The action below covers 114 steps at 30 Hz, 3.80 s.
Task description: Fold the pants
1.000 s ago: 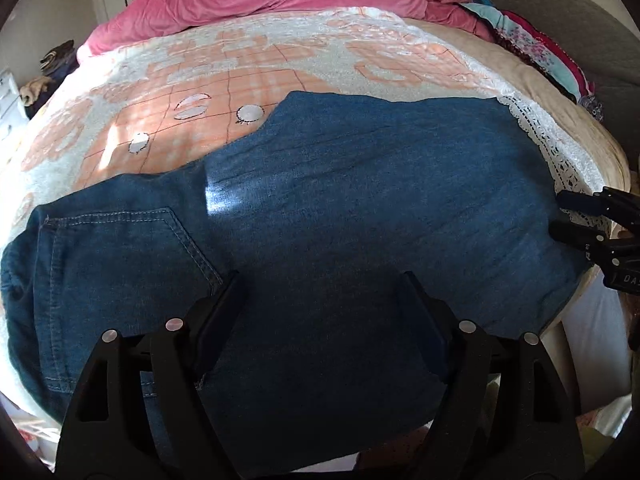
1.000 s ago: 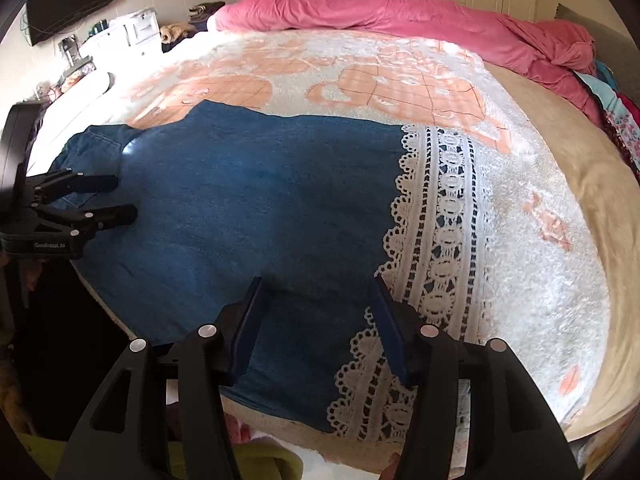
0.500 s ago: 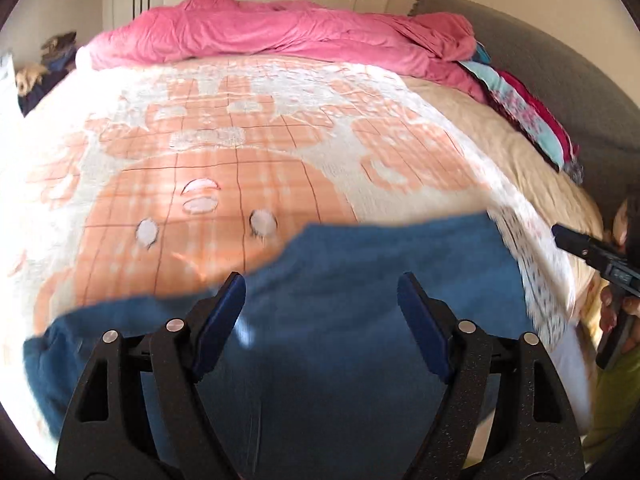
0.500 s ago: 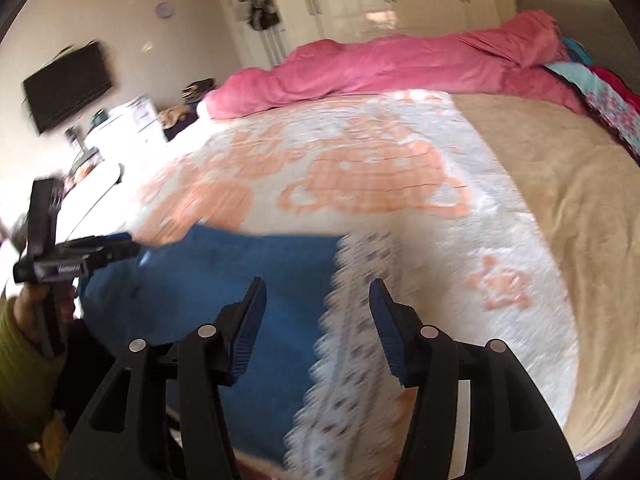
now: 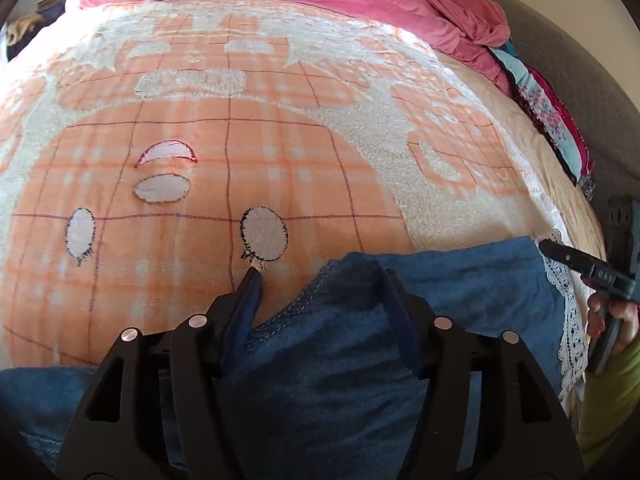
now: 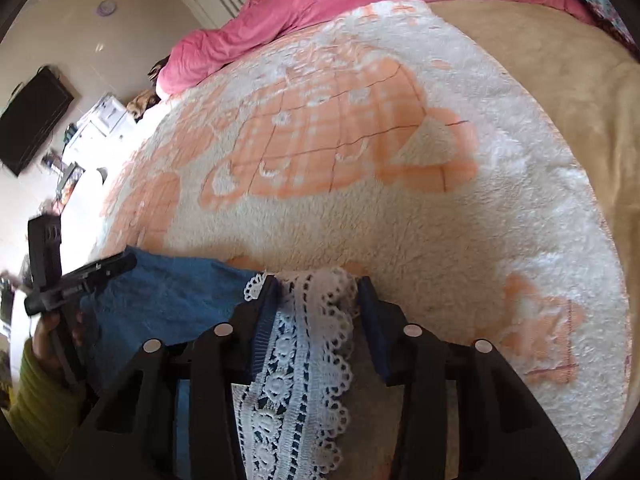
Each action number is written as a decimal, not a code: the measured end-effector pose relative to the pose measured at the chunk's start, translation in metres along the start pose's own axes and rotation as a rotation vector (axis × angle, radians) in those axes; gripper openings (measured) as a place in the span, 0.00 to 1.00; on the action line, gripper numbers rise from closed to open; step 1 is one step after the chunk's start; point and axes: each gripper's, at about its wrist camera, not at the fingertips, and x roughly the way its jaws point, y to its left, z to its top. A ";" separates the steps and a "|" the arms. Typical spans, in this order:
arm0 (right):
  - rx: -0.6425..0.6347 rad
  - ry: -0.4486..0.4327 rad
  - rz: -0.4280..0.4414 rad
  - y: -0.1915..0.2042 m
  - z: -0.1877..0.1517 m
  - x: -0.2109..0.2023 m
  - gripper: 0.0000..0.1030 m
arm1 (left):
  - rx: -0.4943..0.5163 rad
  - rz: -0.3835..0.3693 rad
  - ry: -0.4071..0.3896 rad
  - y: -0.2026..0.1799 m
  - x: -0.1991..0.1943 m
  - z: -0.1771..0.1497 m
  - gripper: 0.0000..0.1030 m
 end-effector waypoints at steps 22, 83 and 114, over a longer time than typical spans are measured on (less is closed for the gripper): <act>-0.194 -0.050 -0.170 0.013 0.011 0.022 0.18 | 0.077 0.091 -0.074 -0.018 0.017 0.013 0.05; -0.180 -0.132 -0.215 0.086 -0.132 -0.079 0.58 | -0.160 0.230 -0.206 0.030 -0.117 -0.105 0.89; -0.070 -0.173 -0.222 0.053 -0.150 -0.090 0.73 | 0.211 0.199 -0.014 -0.089 -0.067 -0.121 0.91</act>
